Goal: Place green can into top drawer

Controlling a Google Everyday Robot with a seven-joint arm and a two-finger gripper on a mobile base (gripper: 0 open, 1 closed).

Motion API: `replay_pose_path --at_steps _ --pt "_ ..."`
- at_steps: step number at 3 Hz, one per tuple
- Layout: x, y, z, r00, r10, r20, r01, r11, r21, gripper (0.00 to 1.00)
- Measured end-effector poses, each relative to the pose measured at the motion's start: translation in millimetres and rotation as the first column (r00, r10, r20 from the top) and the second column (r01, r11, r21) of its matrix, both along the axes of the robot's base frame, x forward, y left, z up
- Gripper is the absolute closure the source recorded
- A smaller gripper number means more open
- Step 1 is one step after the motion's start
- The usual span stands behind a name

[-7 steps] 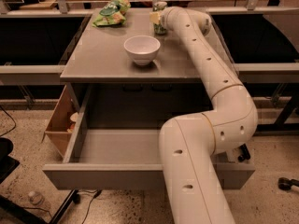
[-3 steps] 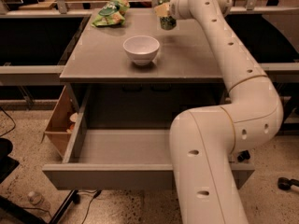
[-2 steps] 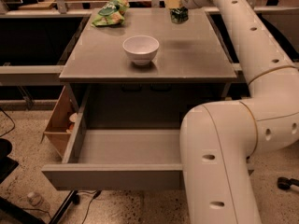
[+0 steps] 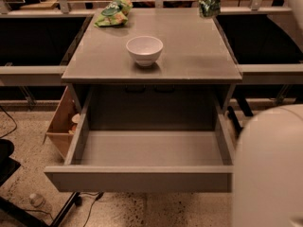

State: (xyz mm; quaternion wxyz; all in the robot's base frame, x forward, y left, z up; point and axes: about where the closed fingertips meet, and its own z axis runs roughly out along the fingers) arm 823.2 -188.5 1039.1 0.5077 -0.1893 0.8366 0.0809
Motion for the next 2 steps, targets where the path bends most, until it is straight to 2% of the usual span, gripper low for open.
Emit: replay_pose_path --at_steps 1,2 --pt "-45 -20 8 0.9996 0.011 0.026 -0.011 1.0 0.013 1.0" --pt "-83 -30 -18 0.997 0.069 0.033 -0.071 0.997 0.041 1.0"
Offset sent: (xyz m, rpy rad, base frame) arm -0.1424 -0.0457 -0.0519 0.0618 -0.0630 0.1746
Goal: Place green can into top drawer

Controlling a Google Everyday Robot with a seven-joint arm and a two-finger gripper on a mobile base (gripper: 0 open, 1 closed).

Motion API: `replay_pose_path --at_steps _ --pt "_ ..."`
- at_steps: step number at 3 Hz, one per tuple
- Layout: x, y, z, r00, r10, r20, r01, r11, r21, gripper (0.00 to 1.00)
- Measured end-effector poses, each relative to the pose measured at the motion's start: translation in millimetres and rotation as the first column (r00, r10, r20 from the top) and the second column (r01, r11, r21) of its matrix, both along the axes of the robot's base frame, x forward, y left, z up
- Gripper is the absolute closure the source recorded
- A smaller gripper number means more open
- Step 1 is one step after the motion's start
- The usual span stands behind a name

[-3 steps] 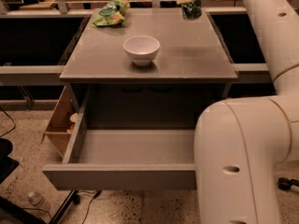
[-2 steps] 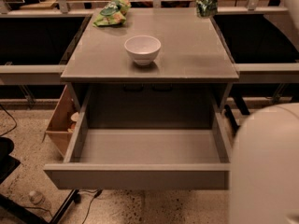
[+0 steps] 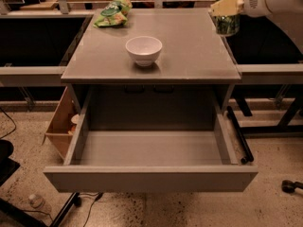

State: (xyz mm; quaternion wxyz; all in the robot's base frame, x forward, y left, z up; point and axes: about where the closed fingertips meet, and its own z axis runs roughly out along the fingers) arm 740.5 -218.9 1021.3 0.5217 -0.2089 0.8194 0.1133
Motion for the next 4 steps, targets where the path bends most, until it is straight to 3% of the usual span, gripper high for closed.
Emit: replay_pose_path --at_steps 1,2,3,4 --pt "-29 -2 -19 0.9944 0.102 0.029 -0.103 0.994 0.03 1.0" --pt "-45 0 -25 0.9768 0.184 0.109 -0.19 0.981 0.048 1.0" --pt "-48 8 -22 0.9617 0.229 0.151 -0.231 0.973 -0.003 1.0" --pt "-48 7 -23 0.9631 0.226 0.147 -0.228 0.974 0.001 1.0"
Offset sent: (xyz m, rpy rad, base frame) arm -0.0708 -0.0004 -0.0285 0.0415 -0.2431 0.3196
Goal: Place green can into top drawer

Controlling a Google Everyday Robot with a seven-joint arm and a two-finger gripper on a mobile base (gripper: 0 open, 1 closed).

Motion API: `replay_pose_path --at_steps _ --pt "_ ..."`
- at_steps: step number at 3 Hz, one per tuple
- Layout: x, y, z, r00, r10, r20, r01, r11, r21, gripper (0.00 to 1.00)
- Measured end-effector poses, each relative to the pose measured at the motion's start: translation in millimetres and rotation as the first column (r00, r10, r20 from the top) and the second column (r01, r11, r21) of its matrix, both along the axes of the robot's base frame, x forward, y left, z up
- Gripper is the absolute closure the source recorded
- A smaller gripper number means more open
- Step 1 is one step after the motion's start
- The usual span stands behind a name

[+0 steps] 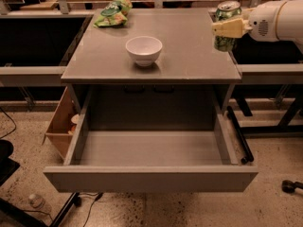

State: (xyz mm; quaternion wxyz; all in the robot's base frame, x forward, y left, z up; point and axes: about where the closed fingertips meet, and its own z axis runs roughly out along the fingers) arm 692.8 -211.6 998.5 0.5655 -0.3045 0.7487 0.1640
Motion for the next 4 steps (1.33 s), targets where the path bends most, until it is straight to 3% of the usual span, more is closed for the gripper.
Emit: replay_pose_path --at_steps 1,2,3,4 --pt "-9 7 -14 0.9999 0.004 -0.015 -0.004 1.0 0.004 1.0" --pt "-41 24 -34 0.9994 0.021 -0.025 -0.02 0.999 0.039 1.0" --pt "-76 49 -75 0.9958 0.074 -0.054 -0.068 0.992 0.106 1.0" --pt "-94 74 -142 0.9824 0.147 -0.116 -0.127 0.978 0.164 1.0"
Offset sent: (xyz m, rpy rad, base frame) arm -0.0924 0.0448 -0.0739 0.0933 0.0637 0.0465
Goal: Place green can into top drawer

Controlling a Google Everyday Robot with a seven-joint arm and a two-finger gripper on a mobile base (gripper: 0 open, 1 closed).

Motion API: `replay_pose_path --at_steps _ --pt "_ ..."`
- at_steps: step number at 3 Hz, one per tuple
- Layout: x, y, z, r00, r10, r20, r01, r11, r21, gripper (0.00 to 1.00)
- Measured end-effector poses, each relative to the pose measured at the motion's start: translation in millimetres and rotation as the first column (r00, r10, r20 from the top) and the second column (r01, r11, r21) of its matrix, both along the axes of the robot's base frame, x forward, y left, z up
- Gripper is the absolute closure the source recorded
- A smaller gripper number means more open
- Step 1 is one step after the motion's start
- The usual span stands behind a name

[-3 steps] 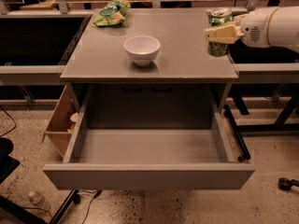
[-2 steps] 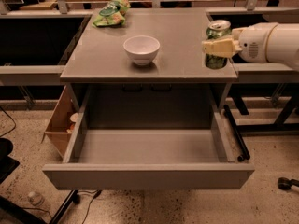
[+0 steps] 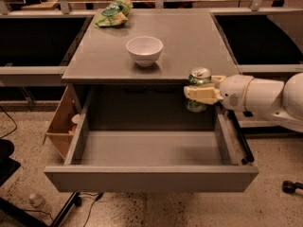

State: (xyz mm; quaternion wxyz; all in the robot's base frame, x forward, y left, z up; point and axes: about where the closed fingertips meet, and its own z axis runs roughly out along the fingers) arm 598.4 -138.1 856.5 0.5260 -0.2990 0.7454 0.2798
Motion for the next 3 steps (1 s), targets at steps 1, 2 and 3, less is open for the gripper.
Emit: replay_pose_path --at_steps 1,2,3 --pt "-3 23 -74 0.9949 0.101 -0.005 -0.1 0.994 0.049 1.0" --pt "-1 38 -113 0.9849 0.173 -0.005 -0.173 0.984 0.034 1.0" --pt "3 53 -137 0.9735 0.229 0.004 -0.228 0.973 -0.018 1.0"
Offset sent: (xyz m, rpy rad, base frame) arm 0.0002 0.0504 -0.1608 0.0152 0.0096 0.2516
